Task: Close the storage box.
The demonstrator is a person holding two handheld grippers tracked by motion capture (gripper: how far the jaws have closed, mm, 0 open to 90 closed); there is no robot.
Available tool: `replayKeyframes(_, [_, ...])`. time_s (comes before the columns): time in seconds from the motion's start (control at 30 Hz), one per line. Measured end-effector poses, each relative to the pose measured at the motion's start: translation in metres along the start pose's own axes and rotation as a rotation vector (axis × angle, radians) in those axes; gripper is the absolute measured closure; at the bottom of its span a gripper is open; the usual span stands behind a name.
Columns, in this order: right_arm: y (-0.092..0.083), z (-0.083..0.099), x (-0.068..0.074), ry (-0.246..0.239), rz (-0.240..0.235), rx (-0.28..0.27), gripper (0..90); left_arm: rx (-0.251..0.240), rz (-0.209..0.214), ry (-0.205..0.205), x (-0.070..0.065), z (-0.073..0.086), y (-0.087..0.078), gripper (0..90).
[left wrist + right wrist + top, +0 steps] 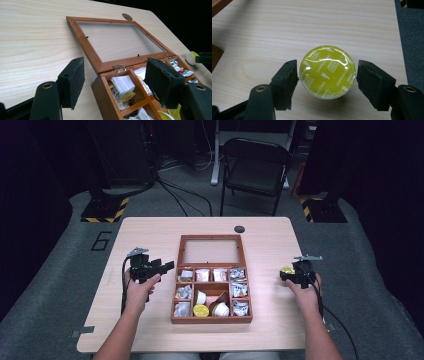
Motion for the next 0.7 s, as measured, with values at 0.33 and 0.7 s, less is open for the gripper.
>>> replayKeyframes(0.33, [-0.013,-0.009,0.007,-0.006,-0.011,-0.056,30.1,0.012,0.003,0.000,-0.001,0.001,0.002,32.0])
replayKeyframes(0.7, [-0.021,-0.011,0.032,-0.047,-0.079,-0.050,27.4,0.024,0.006,0.001,-0.002,0.002,0.003,31.7])
Point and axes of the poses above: each handheld gripper's, and its own axes: y roughly forward along the jaws, z roughly out of its underside, x roughly to its left, the point moved 9 cm from there along y, roughly forward along the jaws, and after that the axes turned 12 degrees about y, right-handed, at the moved point
